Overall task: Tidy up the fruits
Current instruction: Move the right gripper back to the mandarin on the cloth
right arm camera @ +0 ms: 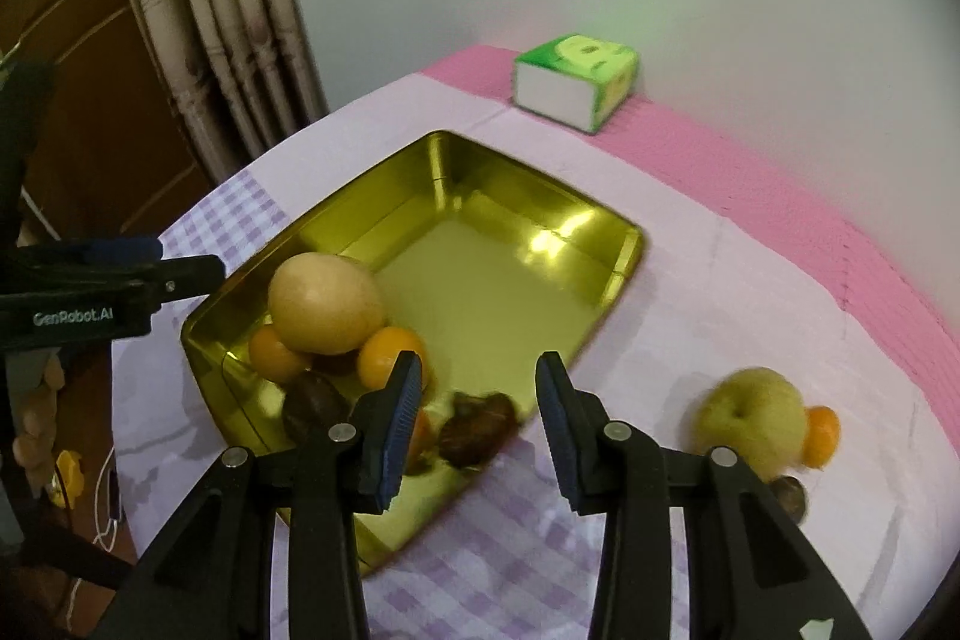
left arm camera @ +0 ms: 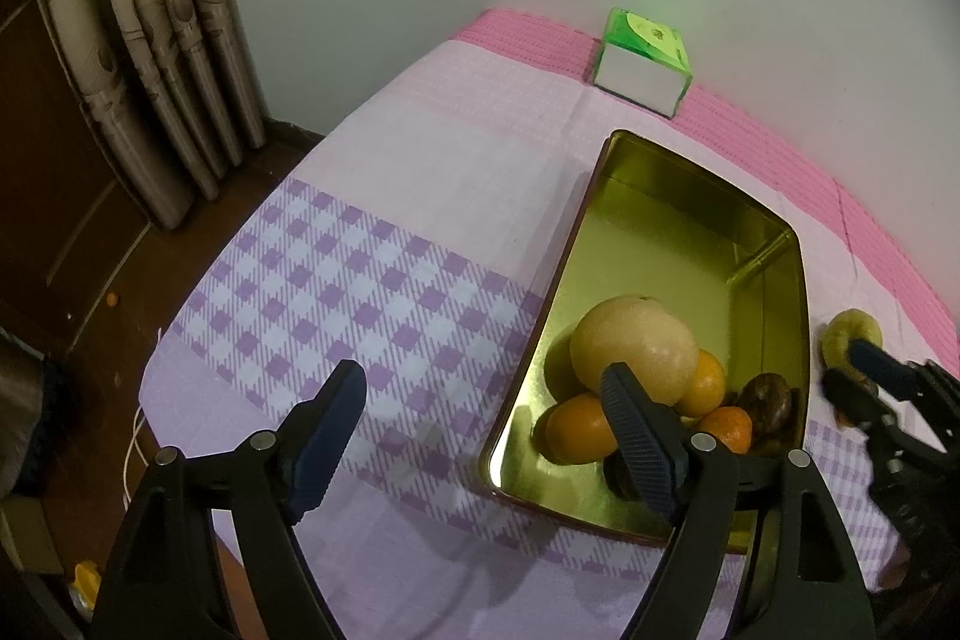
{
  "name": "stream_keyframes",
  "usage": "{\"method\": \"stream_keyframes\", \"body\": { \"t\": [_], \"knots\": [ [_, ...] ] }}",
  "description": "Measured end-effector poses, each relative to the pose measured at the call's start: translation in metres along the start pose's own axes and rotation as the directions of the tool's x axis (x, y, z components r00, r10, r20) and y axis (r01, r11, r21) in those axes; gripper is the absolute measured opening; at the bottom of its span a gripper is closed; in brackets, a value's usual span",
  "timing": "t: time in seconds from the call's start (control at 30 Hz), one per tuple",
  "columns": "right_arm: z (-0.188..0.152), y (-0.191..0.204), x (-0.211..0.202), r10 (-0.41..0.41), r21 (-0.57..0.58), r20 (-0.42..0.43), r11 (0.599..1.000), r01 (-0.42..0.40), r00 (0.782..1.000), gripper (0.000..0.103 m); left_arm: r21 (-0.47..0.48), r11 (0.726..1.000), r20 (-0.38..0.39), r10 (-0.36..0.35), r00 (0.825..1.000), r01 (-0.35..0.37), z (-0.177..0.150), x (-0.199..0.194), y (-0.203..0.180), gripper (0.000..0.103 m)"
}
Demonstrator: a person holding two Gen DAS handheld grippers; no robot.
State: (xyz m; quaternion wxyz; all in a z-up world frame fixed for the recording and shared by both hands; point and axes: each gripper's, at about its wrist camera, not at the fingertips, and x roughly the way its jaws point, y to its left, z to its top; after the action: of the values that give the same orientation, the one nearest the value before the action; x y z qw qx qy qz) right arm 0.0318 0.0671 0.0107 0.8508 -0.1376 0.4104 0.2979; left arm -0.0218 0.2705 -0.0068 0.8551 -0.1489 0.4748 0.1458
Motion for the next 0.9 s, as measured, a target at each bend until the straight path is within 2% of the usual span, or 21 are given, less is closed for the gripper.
{"method": "stream_keyframes", "body": {
  "t": [0.2,0.4,0.63,0.9],
  "knots": [
    [-0.017,-0.042,-0.021,-0.078,0.068,0.004,0.995,0.077,0.997,0.038,0.007,1.000,0.000,0.001,1.000,-0.001,0.001,0.000,-0.001,0.081],
    [-0.039,-0.096,-0.031,-0.160,0.173,-0.025,0.972,0.162,0.987,0.039,0.021,1.000,0.001,0.009,1.000,-0.009,0.001,0.000,-0.004,0.081],
    [-0.064,-0.134,-0.037,-0.207,0.251,-0.053,0.944,0.213,0.977,0.039,0.040,0.999,0.008,0.015,1.000,-0.015,0.001,0.001,-0.007,0.081],
    [-0.083,-0.156,-0.031,-0.225,0.288,-0.099,0.926,0.244,0.969,0.039,0.047,0.999,0.001,0.021,1.000,-0.021,0.000,0.004,-0.010,0.081]
  ]
}}
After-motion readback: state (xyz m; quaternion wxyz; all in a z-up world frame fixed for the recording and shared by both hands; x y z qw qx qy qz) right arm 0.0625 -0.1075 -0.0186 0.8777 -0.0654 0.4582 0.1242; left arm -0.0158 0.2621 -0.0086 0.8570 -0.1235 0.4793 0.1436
